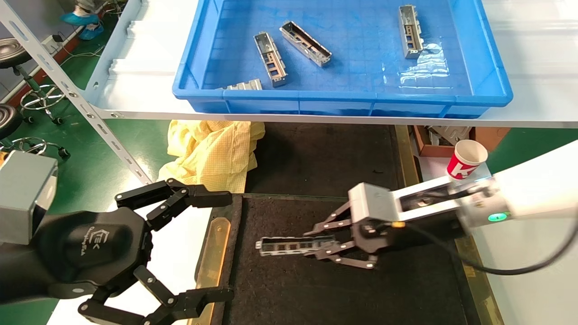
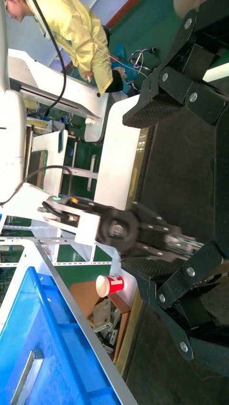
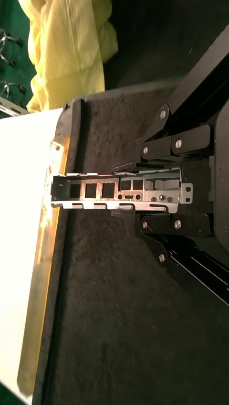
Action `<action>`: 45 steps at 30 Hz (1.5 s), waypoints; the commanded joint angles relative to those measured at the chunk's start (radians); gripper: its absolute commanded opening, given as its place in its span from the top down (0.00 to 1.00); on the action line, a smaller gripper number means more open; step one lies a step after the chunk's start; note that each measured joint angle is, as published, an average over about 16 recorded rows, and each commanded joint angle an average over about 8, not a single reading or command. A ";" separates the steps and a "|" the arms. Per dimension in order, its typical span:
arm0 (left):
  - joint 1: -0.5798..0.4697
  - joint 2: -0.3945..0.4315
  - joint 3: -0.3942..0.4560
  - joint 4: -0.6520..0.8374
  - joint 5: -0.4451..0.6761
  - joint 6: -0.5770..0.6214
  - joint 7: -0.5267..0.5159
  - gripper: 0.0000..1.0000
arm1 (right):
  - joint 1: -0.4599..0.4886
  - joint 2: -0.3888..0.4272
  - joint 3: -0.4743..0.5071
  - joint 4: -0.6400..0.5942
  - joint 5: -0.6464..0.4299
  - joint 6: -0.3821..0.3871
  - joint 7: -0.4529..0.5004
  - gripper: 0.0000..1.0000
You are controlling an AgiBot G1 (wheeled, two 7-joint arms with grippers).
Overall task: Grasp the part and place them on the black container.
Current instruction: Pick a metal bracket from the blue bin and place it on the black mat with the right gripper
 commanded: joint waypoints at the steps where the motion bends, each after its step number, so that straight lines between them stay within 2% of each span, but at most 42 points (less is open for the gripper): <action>1: 0.000 0.000 0.000 0.000 0.000 0.000 0.000 0.00 | -0.014 -0.042 -0.005 -0.056 -0.003 0.012 -0.037 1.00; 9: 0.000 0.000 0.000 0.000 0.000 0.000 0.000 0.00 | -0.058 -0.159 0.001 -0.211 -0.005 0.165 -0.120 1.00; 14: 0.000 0.000 0.000 0.000 0.000 0.000 0.000 0.00 | -0.080 -0.199 0.010 -0.255 0.006 0.218 -0.151 1.00; 26: 0.000 0.000 0.000 0.000 0.000 0.000 0.000 0.00 | -0.112 -0.236 0.027 -0.264 0.034 0.260 -0.189 1.00; 45: 0.000 0.000 0.001 0.000 0.000 0.000 0.000 0.00 | -0.145 -0.239 0.016 -0.218 0.044 0.281 -0.183 1.00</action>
